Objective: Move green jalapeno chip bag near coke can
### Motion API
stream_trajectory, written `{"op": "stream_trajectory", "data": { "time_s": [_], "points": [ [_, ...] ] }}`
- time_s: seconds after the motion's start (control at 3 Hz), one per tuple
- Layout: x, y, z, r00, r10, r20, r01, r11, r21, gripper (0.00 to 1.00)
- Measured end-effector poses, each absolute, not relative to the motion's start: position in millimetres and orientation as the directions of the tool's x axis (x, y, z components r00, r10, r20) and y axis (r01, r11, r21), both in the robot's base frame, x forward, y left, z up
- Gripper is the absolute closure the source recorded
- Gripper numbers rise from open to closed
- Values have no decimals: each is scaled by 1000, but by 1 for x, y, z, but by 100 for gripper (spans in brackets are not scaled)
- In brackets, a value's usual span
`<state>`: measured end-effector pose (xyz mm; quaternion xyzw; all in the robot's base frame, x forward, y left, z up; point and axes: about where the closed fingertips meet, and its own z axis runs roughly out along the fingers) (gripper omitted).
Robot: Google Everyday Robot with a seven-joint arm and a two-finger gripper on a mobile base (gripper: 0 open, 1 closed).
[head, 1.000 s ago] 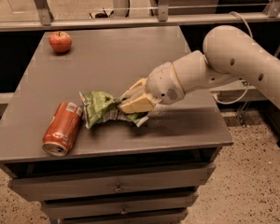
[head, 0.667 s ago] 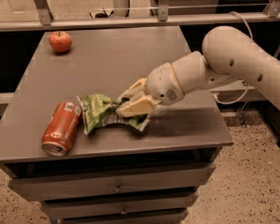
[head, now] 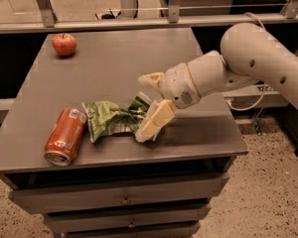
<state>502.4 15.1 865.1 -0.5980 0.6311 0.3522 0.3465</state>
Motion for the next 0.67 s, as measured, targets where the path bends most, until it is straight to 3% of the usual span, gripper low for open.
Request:
{"op": "stream_trajectory", "data": {
  "time_s": [0.67],
  "points": [
    [556, -88, 964, 69, -423, -904, -971, 178, -157, 0]
  ]
}}
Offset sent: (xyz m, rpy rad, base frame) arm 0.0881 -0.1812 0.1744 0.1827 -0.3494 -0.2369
